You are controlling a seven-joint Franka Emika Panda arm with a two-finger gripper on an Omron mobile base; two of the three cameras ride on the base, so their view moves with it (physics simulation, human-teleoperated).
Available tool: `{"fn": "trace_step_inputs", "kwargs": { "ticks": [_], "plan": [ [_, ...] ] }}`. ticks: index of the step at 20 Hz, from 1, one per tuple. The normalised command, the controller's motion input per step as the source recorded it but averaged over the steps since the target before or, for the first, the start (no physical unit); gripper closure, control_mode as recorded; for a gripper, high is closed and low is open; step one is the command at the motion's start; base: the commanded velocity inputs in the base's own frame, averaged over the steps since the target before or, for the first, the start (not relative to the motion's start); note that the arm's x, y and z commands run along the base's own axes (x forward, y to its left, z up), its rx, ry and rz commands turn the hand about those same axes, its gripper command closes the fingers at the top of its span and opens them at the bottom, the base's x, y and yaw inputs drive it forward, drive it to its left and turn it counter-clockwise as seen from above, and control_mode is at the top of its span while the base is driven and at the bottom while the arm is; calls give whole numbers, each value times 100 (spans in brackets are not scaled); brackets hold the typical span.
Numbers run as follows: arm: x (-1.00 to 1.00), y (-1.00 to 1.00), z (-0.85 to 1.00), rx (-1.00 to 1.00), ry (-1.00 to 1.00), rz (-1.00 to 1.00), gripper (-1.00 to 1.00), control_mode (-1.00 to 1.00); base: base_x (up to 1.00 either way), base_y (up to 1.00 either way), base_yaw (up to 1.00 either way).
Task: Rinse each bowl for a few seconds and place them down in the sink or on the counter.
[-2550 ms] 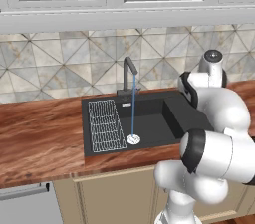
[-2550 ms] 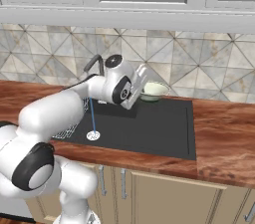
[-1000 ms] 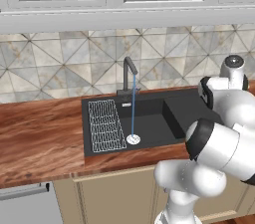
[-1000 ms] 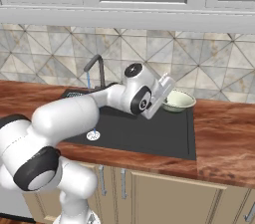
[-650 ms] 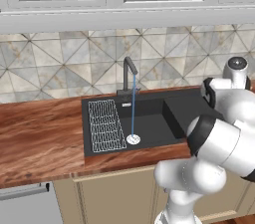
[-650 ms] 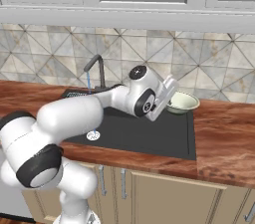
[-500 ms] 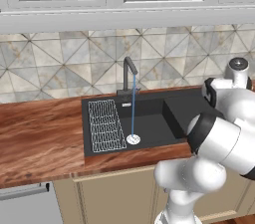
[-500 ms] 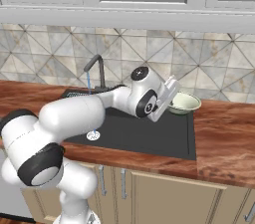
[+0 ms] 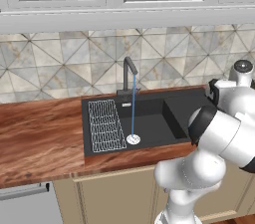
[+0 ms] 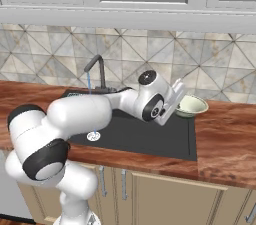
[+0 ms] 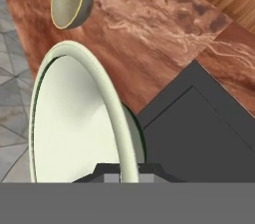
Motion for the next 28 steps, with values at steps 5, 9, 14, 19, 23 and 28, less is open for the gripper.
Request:
{"fn": "trace_step_inputs", "kwargs": {
  "ticks": [5, 9, 14, 19, 23, 28],
  "plan": [
    [8, -15, -10, 0, 2, -1, 100, -100, 0, 0, 0],
    [9, -16, -10, 0, 1, 0, 100, -100, 0, 0, 0],
    [8, -15, -13, 0, 1, 0, 100, -100, 0, 0, 0],
    [6, -16, -13, 1, 3, 0, 100, -100, 0, 0, 0],
    [6, -14, -14, 2, 5, 0, 100, -100, 0, 0, 0],
    [6, -16, -14, 1, 3, 0, 100, -100, 0, 0, 0]
  ]
}}
